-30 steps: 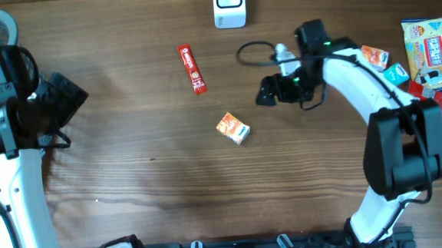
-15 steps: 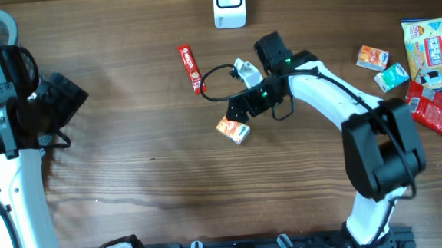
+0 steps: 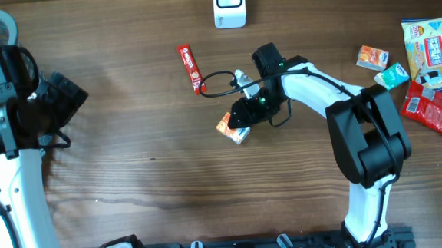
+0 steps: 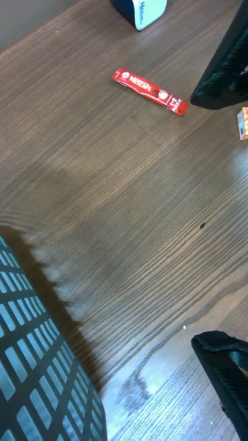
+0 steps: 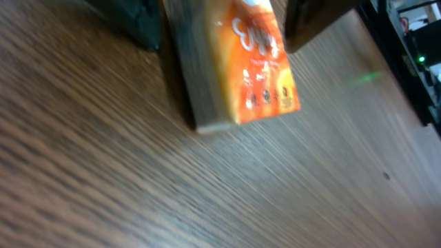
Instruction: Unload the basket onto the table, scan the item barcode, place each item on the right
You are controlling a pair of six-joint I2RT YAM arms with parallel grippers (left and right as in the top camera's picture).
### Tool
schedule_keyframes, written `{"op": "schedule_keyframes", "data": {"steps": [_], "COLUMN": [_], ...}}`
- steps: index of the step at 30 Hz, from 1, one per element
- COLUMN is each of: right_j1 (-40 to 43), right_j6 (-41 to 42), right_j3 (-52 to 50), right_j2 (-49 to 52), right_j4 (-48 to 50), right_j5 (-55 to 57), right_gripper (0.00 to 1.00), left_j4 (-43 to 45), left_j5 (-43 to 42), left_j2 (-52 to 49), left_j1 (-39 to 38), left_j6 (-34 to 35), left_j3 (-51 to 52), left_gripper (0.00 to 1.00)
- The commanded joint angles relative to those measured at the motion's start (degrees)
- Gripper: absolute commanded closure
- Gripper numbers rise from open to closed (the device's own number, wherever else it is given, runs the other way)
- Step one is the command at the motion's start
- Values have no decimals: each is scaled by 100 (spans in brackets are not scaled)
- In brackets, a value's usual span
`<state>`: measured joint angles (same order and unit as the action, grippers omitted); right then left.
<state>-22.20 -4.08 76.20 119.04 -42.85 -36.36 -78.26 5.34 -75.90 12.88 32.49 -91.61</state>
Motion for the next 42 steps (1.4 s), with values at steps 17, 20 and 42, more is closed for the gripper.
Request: {"op": "schedule_keyframes", "data": {"steps": [17,20,42], "right_j1": [503,1027,2356], "right_j6": [573,579,6168], "right_j3": [-35,-35,-37], "right_j2": [151,151,151], "right_j4": [79,289,5200], "right_j5": [-1547,-2747,-5659], "right_gripper": [96,96,96], "left_j4": [-4,-4,-4], "left_j5": [96,96,96], "left_j2": [15,15,15], "left_j1": [31,31,31], "left_j6": [81,81,81], "left_j3": [-44,-44,-44], "left_gripper": [0,0,0]}}
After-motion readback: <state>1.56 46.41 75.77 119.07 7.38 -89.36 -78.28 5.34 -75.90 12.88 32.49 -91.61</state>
